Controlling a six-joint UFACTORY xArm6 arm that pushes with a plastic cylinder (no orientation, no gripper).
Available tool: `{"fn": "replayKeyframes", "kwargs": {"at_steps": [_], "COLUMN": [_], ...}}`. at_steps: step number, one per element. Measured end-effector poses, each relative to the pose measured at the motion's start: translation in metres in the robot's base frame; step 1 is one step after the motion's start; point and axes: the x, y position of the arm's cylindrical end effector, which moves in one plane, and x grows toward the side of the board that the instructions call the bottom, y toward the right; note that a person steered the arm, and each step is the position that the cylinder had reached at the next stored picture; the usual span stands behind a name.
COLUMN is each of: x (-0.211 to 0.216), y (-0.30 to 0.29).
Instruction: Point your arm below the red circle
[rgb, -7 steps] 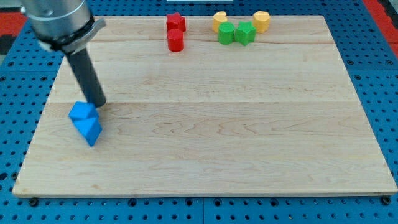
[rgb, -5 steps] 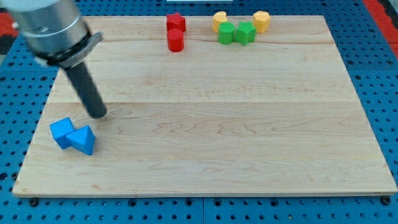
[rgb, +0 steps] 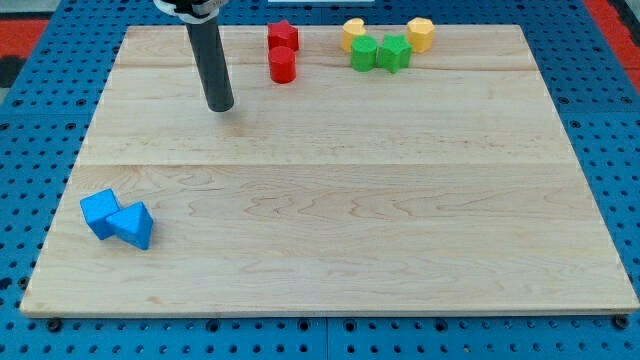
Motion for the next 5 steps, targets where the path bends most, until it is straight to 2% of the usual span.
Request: {"fn": "replayKeyframes", "kwargs": {"at_steps": [5], "x": [0.015], "y": [0.071]}}
